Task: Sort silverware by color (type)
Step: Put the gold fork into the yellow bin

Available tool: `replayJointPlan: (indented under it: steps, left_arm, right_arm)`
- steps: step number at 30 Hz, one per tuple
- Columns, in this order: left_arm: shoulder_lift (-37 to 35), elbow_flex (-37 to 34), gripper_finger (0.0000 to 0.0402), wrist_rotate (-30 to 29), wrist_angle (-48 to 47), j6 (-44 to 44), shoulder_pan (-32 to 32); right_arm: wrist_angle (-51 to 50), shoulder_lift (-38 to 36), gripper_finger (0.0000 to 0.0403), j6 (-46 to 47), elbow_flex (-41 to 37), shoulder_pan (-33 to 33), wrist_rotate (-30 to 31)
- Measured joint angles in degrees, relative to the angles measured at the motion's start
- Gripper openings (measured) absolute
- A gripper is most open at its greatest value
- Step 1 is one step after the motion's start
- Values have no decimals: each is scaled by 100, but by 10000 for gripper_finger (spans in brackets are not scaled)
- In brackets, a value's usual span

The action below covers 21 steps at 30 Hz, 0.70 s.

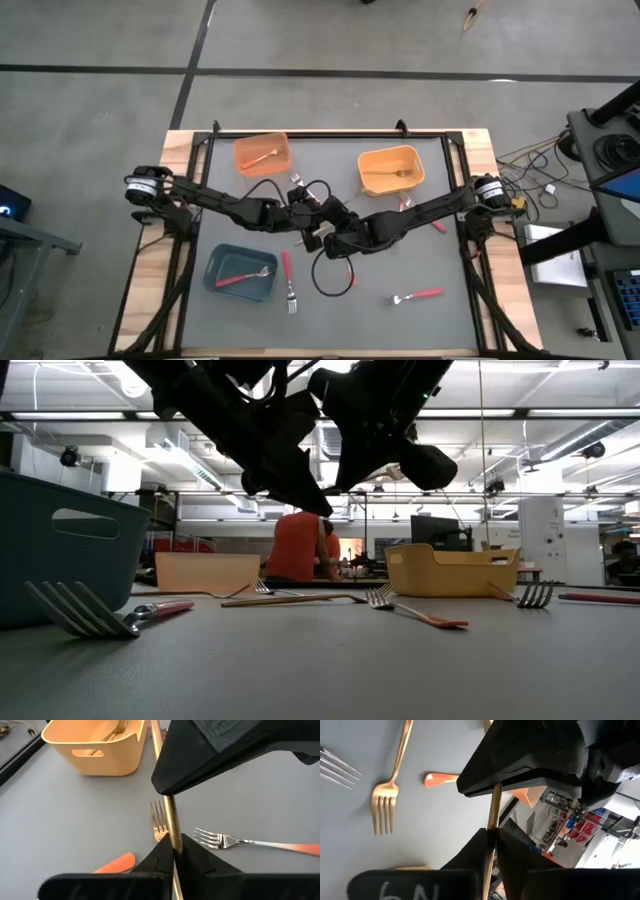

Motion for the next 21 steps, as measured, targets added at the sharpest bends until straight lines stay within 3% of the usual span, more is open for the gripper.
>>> replayJointPlan:
  steps: [9,17,21]
  left_arm:
    - [-11,-116,0,292,601,66,-2]
    - [-53,-352,1,348,790,-80,-14]
    - [-255,-694,1,350,1455,-134,-15]
  right_arm:
    - [56,-19,94,506,9,4,-9]
    - [15,-234,118,619,7,42,9]
    - [-21,-396,122,959,7,68,140]
